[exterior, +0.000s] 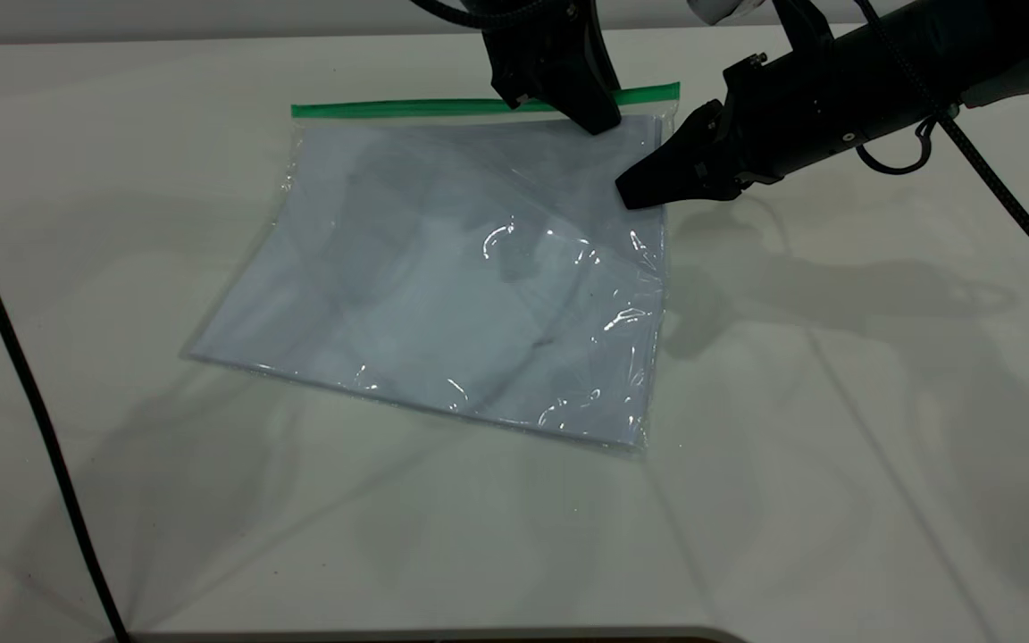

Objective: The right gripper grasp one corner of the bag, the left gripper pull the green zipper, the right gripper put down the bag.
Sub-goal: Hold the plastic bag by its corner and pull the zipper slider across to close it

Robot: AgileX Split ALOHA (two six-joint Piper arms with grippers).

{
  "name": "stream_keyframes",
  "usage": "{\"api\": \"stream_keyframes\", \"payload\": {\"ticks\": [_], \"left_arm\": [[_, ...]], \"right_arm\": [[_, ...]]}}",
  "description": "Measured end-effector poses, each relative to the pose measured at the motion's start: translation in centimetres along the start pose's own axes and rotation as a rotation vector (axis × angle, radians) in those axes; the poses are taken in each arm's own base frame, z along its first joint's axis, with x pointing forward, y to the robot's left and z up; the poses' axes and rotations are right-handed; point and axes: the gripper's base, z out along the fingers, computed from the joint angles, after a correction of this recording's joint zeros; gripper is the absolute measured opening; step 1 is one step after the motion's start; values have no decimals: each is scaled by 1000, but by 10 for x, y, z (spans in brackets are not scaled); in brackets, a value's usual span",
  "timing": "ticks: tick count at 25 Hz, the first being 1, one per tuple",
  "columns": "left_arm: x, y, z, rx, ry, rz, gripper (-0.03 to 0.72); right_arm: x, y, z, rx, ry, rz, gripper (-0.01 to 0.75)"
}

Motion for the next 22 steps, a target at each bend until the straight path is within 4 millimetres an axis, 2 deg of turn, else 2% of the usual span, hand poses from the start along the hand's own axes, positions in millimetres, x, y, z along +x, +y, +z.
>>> {"api": "stream_keyframes", "payload": {"ticks": [16,18,22], "left_arm": [[0,-1,0,13,-3,11,230],[0,-1,0,13,-3,18,212],[0,-1,0,16,-4,24,115]], "right_arm": [[0,-1,-1,-1,-2,17,35],[0,-1,-1,-1,-2,19,35],[0,-1,-1,-1,-2,21,35]]}}
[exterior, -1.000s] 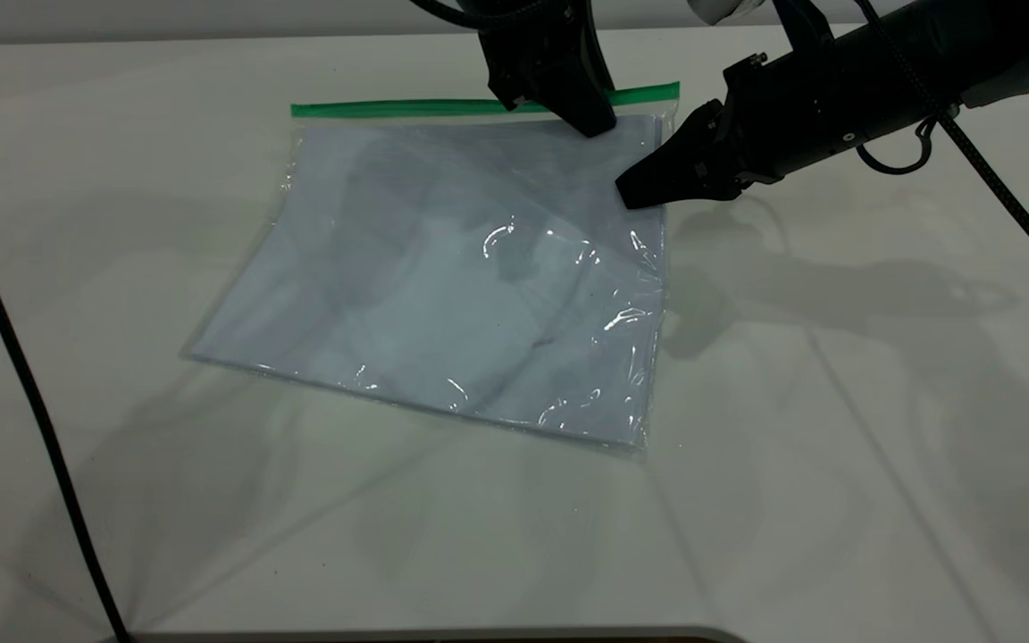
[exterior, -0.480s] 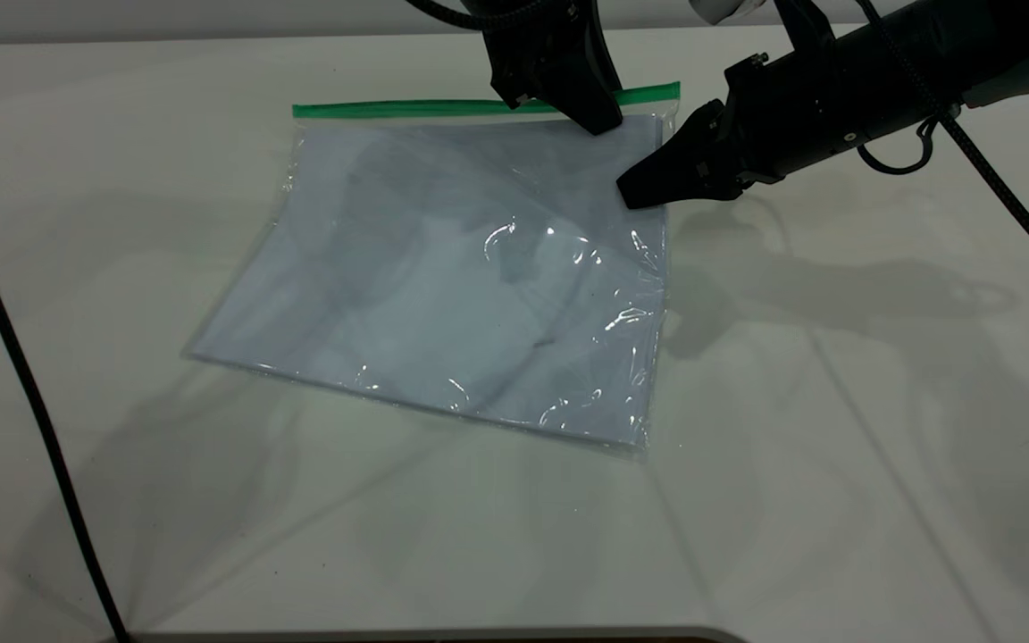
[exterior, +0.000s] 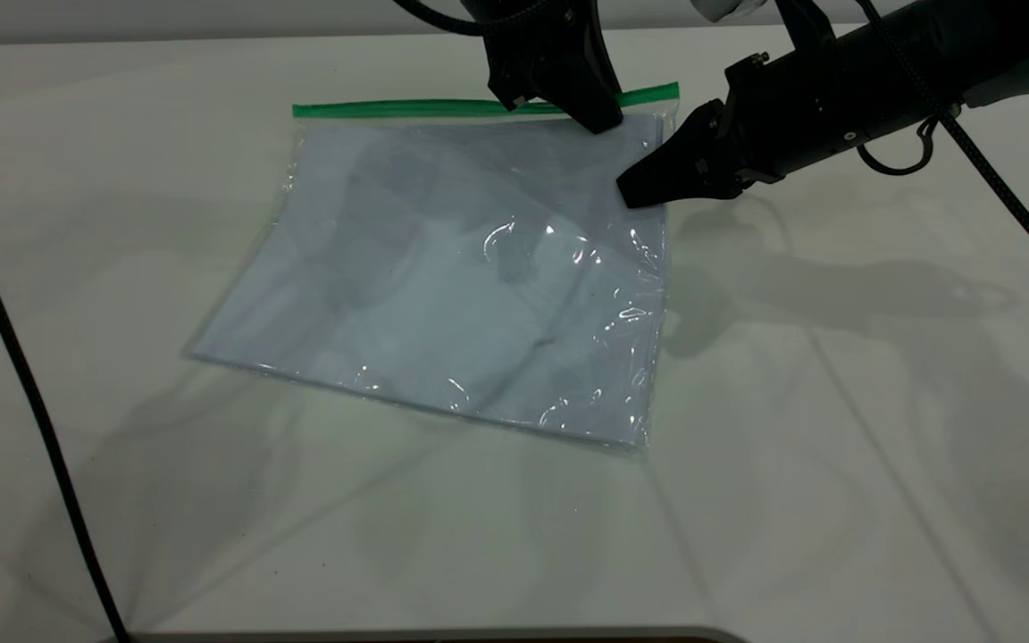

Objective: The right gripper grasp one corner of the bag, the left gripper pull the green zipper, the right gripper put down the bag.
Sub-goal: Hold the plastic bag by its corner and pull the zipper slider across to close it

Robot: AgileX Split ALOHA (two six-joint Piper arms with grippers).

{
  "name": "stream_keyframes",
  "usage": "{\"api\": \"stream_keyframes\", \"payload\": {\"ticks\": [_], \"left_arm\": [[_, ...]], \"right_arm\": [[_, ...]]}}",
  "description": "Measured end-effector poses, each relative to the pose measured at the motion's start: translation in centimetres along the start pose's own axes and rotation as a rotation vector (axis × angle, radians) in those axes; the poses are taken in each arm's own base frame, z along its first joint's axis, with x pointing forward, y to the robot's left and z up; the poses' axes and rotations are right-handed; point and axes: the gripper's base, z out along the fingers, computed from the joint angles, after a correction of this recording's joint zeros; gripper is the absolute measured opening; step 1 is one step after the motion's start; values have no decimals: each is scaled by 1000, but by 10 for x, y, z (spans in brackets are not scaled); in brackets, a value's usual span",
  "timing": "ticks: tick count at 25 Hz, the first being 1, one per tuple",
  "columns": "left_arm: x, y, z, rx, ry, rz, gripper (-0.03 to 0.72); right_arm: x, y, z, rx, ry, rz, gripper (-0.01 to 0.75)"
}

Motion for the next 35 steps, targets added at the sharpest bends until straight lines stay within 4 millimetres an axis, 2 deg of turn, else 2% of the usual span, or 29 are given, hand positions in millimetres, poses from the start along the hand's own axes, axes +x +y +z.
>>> {"api": "stream_keyframes", "payload": {"ticks": [3,6,13,18,29,35], "left_arm": [[0,0,0,0,0,1,65],[0,0,0,-1,-3,-1,63],[3,7,-7,-36,-49,-49,63],[11,11,-13,-48,-52,-73,63],[24,13,-17,-47,16,-102,67],[41,14,-26,-28,46,-151,70]], "right_arm": [[0,-1,-1,2,-2,8,35],[0,-4,-4,5,-16,36,35],[4,-24,-33,-27,-118,132,35],[5,-31,-46,-53,-170,169,35],[2,-32,-48,-54,-213,199,35],[1,-33,-48,-51,-220,204,35]]}}
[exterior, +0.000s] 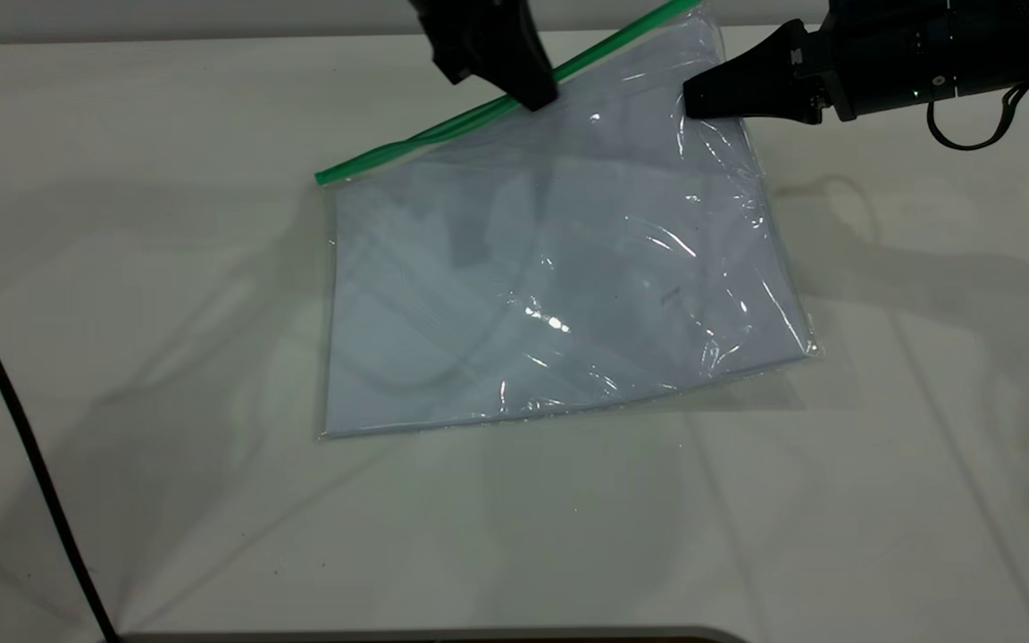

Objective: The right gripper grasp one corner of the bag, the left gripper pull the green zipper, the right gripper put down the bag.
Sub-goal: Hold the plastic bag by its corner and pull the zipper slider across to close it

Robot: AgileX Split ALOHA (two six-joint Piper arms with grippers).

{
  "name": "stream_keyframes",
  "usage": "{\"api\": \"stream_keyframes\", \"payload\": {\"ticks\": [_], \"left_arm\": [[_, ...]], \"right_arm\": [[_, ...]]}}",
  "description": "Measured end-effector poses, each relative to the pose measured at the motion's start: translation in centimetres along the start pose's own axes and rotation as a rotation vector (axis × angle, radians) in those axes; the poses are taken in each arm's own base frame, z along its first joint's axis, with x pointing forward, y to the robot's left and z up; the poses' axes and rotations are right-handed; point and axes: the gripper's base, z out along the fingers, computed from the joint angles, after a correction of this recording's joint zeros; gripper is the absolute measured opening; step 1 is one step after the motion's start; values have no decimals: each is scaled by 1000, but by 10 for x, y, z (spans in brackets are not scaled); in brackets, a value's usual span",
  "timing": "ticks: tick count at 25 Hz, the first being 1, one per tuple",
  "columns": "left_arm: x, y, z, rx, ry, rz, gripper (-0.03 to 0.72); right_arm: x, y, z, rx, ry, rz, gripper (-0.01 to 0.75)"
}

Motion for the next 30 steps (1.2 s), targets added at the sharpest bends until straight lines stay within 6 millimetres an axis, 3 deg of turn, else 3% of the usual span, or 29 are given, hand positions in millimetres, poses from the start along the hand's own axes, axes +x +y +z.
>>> {"api": "stream_keyframes", "payload": {"ticks": [14,30], "left_arm": [[57,8,-12,90,62,-131,81],[96,8,-32,155,173,-204,83]], "right_arm": [[-1,0,0,5,-10,7,35],[-3,-3,0,33,-31,27,35]]}}
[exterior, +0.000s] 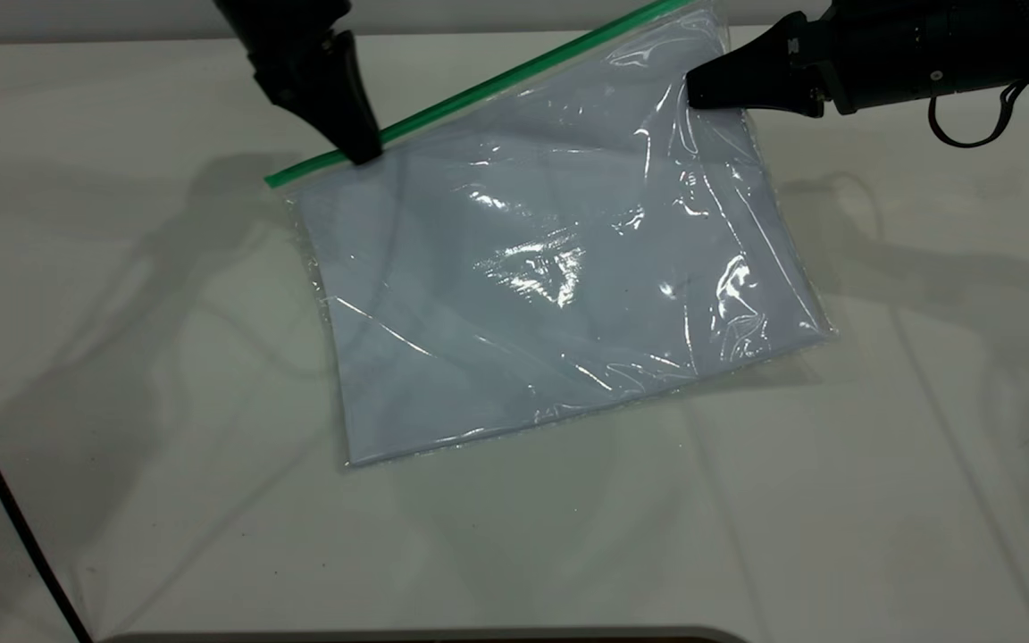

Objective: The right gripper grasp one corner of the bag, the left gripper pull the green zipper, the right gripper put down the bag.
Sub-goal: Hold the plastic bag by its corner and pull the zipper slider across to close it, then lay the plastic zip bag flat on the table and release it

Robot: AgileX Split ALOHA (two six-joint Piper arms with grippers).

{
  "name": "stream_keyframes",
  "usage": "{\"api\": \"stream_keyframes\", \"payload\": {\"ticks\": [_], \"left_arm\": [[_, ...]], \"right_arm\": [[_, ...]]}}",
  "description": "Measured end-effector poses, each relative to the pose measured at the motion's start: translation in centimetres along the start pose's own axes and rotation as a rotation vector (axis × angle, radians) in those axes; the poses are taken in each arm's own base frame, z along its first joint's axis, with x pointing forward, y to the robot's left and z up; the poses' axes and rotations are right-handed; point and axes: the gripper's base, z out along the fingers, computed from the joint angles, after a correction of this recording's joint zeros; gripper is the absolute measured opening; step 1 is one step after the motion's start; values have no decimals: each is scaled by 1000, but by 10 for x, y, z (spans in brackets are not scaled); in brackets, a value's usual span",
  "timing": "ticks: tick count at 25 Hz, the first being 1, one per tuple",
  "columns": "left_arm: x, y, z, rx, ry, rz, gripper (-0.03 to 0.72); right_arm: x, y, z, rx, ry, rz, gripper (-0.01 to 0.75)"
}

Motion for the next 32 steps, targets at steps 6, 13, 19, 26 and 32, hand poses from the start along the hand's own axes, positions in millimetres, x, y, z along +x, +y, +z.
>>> {"api": "stream_keyframes", "payload": {"ticks": [6,13,19,26,32], "left_arm": [[15,4,-2,-8,61,-34,89],[25,7,-5,-20,101,-48,109],[29,8,-6,-23,105,-84,268],[17,6,-6,2,-26,-205,509],[5,10,-19,-21,-103,-353,555]], "right_arm": [[0,-1,0,4,-2,2,35],[0,-3,-1,20,-1,6,35],[-1,-9,-5,61,-15,24,35],[2,-12,-6,98,13,39,159],[9,-17,-7,157,84,112,529]]}}
